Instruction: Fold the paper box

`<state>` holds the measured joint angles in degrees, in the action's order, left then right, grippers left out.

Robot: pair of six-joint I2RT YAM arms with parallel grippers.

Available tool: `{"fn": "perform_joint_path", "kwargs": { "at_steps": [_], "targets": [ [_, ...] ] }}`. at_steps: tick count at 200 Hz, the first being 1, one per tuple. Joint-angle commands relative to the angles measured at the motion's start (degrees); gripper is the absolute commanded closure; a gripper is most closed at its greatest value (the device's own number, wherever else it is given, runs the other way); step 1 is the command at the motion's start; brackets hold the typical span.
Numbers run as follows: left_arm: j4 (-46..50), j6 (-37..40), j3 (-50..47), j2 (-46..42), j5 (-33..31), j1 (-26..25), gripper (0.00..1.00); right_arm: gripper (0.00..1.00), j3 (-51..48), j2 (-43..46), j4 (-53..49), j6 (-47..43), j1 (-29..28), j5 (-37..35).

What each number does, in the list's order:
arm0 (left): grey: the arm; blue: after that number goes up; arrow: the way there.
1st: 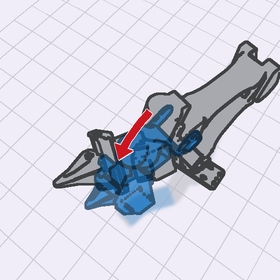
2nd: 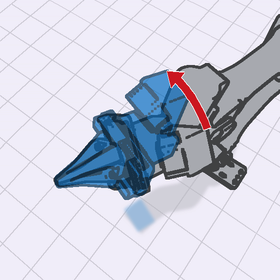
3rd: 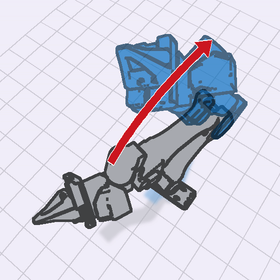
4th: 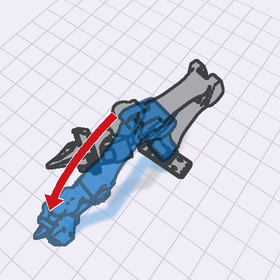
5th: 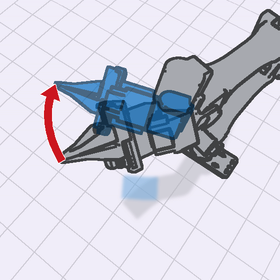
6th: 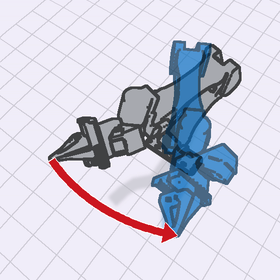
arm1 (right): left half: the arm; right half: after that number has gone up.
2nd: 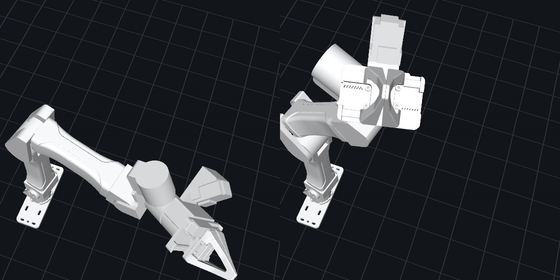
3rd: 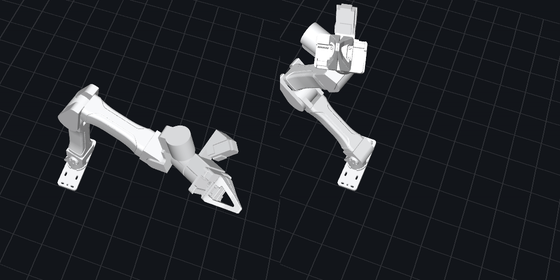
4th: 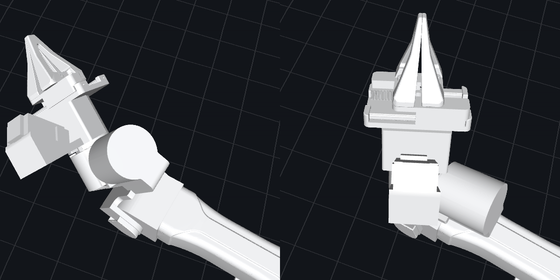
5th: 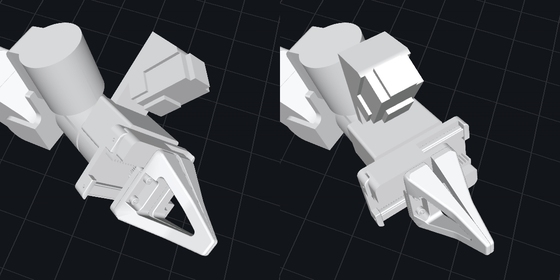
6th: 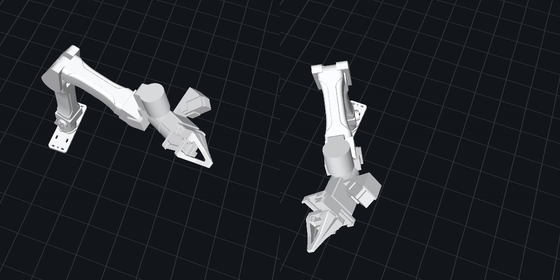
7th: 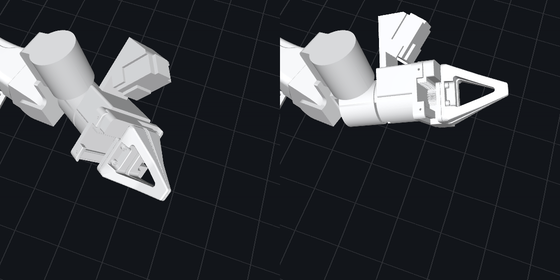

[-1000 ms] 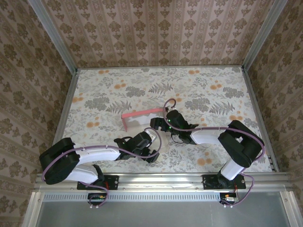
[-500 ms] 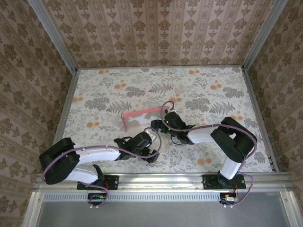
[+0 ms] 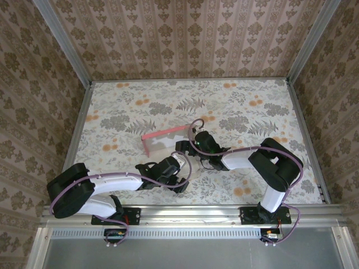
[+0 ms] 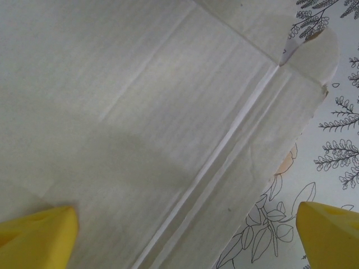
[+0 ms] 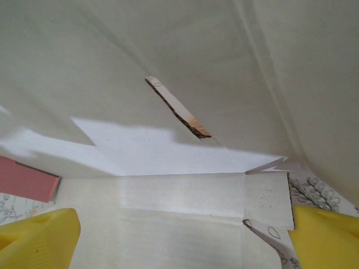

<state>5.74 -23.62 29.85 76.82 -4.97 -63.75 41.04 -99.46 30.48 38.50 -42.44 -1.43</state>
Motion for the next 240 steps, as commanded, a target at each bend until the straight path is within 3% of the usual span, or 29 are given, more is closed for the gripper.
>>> {"fn": "perform_joint_path", "kwargs": {
  "at_steps": [1, 143, 171, 240],
  "targets": [
    [0.4, -0.7, -0.3, 0.8, 0.0, -0.6, 0.00, 0.04, 2.5, -1.3, 0.8, -2.0, -0.3, 2.7],
    [0.3, -0.2, 0.0, 1.4, 0.2, -0.6, 0.00, 0.05, 7.4, -4.8, -3.8, -3.4, -1.2, 7.7],
    [0.3, 0.5, -0.2, 1.0, 0.5, -0.6, 0.00, 0.05, 6.0, -0.2, -8.5, -5.3, -0.9, 5.8],
    [-1.4, 3.5, -1.2, -0.1, 2.2, -0.6, 0.00, 0.12, 2.7, 16.5, -27.7, -12.3, 4.5, 10.3]
  ]
}}
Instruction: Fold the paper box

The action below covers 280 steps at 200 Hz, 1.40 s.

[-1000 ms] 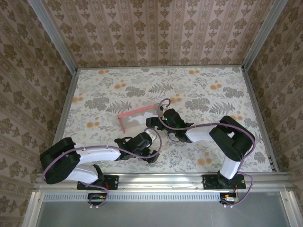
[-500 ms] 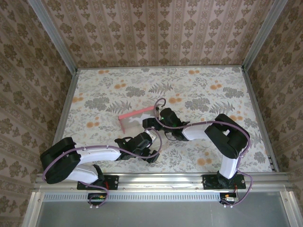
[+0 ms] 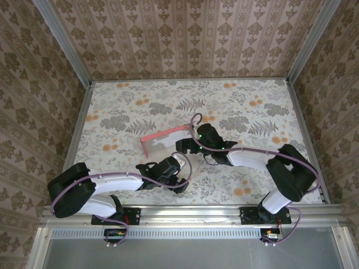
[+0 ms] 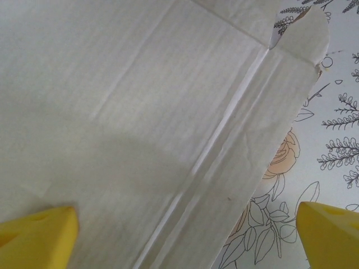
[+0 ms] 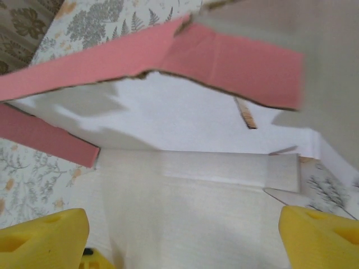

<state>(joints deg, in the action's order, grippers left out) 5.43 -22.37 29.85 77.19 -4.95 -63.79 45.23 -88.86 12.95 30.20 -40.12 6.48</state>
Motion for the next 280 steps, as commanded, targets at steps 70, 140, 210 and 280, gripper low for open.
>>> {"fn": "perform_joint_path", "kwargs": {
  "at_steps": [70, 140, 210, 280],
  "targets": [
    [0.5, 5.1, -0.7, -4.1, 2.4, -0.5, 0.00, 0.27, 11.9, 10.9, -34.9, -13.1, 13.0, 8.1],
    [3.3, 4.5, 0.1, -7.3, 1.2, 0.1, 0.00, 0.46, 29.1, -2.5, -43.4, -20.8, 15.5, 13.0],
    [4.9, 2.4, -0.4, -6.0, 1.5, 2.6, 0.00, 0.53, 35.7, -11.1, -45.6, -22.4, 14.5, 14.5],
    [4.8, 3.6, -0.3, -1.8, 1.4, 2.8, 0.00, 0.61, 39.2, -16.2, -45.2, -22.6, 13.2, 14.2]
  ]
}}
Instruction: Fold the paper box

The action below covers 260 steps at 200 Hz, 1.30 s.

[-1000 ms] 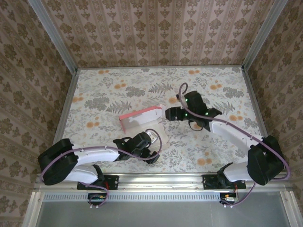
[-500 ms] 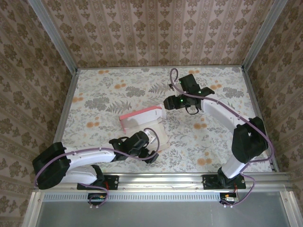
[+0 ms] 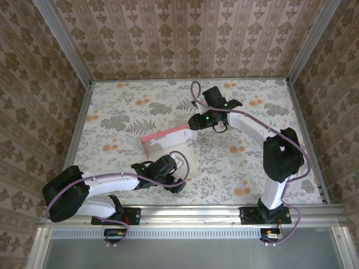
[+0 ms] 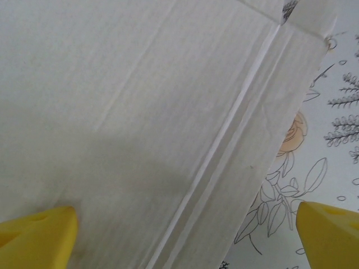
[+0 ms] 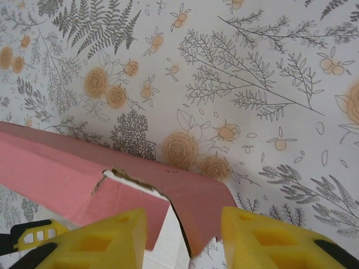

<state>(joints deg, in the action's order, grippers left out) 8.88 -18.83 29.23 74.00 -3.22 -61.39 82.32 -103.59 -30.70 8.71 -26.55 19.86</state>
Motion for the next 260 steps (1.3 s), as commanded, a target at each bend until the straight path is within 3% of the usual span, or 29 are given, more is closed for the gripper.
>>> {"fn": "perform_joint_path", "kwargs": {
  "at_steps": [1, 55, 100, 197, 260],
  "targets": [
    [1.4, 0.0, 0.3, 1.5, -0.3, 0.4, 0.00, 0.61, 2.1, -1.5, -1.6, -1.2, -0.4, 0.8],
    [0.4, 0.9, 1.4, 4.8, 0.2, 0.4, 0.00, 0.79, 2.6, -1.9, -2.9, -2.4, -1.7, -1.0],
    [-0.1, 1.0, 2.3, 5.9, 0.5, 0.4, 0.00, 0.88, 0.2, 1.1, -3.7, -2.6, -4.2, -5.3],
    [-0.5, 1.7, 4.2, 8.6, 2.3, 0.3, 0.00, 0.92, 0.7, 2.6, -7.6, -2.4, -7.5, -9.1],
    [-0.5, 1.6, 5.0, 10.5, 2.5, -0.3, 0.00, 0.94, 9.9, -1.5, -15.8, -4.7, -7.4, -11.5]
  ]
}}
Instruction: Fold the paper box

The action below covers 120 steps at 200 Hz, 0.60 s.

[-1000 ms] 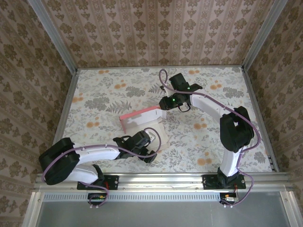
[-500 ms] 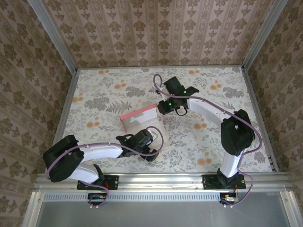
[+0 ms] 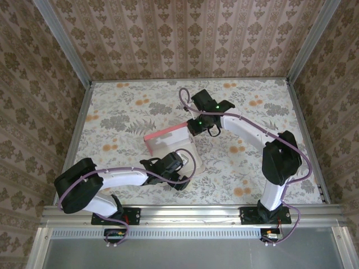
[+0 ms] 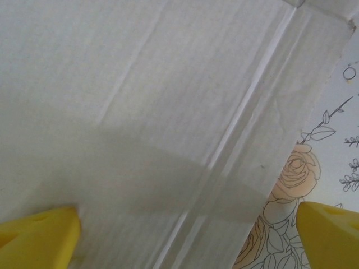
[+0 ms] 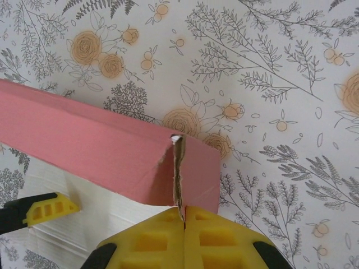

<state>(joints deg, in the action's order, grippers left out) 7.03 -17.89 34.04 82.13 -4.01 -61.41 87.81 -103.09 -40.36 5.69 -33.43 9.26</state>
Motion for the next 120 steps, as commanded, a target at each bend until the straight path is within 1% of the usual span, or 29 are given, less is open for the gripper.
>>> {"fn": "perform_joint_path", "kwargs": {
  "at_steps": [1, 25, 64, 84, 120],
  "targets": [
    [1.3, 0.7, 0.2, 2.4, 3.3, -0.3, 0.00, 0.94, 4.5, -2.2, -6.2, -1.8, -0.6, -0.9],
    [1.3, 0.7, 0.4, 2.8, 3.3, -0.5, 0.00, 0.94, 6.9, -3.8, -8.4, -1.9, -0.6, -1.0],
    [1.2, 0.5, 0.5, 3.1, 3.4, -0.6, 0.00, 0.95, 7.7, -4.9, -9.5, -0.7, -0.6, 0.5],
    [1.1, 0.2, 0.8, 2.9, 3.6, -0.6, 0.00, 0.95, 5.1, -3.7, -7.4, 0.8, -0.8, 1.3],
    [0.9, -0.7, 1.4, 2.5, 4.1, -0.6, 0.00, 0.95, -2.2, -0.5, -1.9, 3.9, -0.9, 0.6]
  ]
}}
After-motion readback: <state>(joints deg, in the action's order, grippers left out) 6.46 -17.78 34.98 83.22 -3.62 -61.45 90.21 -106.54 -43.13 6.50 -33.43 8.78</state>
